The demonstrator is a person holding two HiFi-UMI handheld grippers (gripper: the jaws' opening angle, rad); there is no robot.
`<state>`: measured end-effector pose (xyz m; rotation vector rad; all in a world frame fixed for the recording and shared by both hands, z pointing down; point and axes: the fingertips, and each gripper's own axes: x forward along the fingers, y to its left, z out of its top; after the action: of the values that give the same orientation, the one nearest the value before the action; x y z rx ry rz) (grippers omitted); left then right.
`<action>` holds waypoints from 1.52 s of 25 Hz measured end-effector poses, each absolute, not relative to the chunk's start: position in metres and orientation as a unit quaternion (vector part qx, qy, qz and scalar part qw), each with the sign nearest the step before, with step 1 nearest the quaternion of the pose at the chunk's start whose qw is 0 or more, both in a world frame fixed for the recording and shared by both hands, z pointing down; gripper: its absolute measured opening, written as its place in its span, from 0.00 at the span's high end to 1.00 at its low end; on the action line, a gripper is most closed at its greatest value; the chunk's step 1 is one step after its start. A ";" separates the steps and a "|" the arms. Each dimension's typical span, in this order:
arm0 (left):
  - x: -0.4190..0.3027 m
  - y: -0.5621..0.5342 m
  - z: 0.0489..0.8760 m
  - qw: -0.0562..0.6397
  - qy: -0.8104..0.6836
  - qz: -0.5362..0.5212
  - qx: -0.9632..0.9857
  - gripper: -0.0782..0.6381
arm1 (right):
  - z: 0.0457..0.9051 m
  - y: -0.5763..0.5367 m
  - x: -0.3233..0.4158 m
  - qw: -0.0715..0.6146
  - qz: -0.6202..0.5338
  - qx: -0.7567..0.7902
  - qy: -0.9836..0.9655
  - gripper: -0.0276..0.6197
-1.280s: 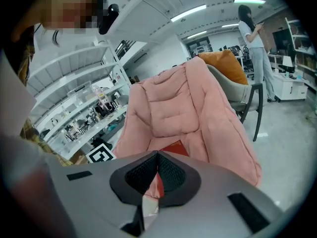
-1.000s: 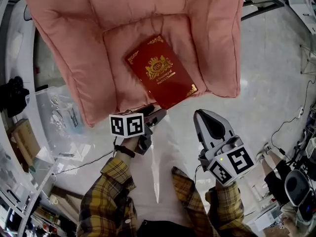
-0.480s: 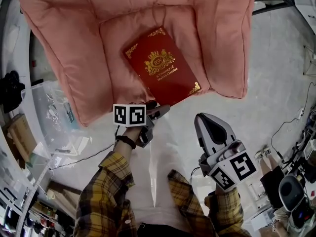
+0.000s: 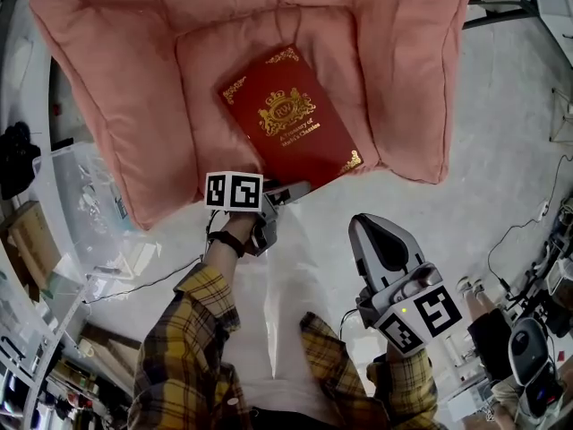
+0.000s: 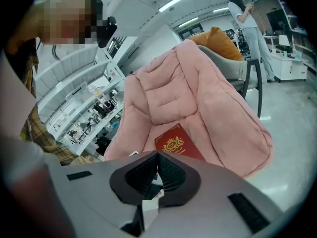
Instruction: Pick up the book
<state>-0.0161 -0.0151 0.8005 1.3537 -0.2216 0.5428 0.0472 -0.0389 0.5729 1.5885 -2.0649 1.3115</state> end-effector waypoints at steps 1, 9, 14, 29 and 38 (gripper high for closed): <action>-0.012 -0.018 0.798 0.744 -0.101 0.238 0.616 0.45 | 0.573 -0.039 0.050 0.112 0.448 0.541 -0.703 0.93; 0.004 -0.034 0.777 0.738 -0.083 0.210 0.636 0.45 | 0.578 -0.033 0.060 0.108 0.454 0.547 -0.695 0.93; 0.013 -0.044 0.768 0.736 -0.068 0.209 0.640 0.46 | 0.580 -0.036 0.064 0.105 0.456 0.547 -0.694 0.93; 0.037 -0.112 0.750 0.716 -0.099 0.181 0.667 0.51 | 0.581 -0.041 0.070 0.099 0.462 0.553 -0.687 0.93; 0.031 -0.110 0.745 0.725 -0.109 0.177 0.656 0.54 | 0.574 -0.047 0.067 0.094 0.454 0.555 -0.691 0.93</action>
<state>0.0310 -0.1097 0.7451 1.4476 -0.2395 0.3913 0.0665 -0.0472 0.5737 1.6461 -2.0490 1.3451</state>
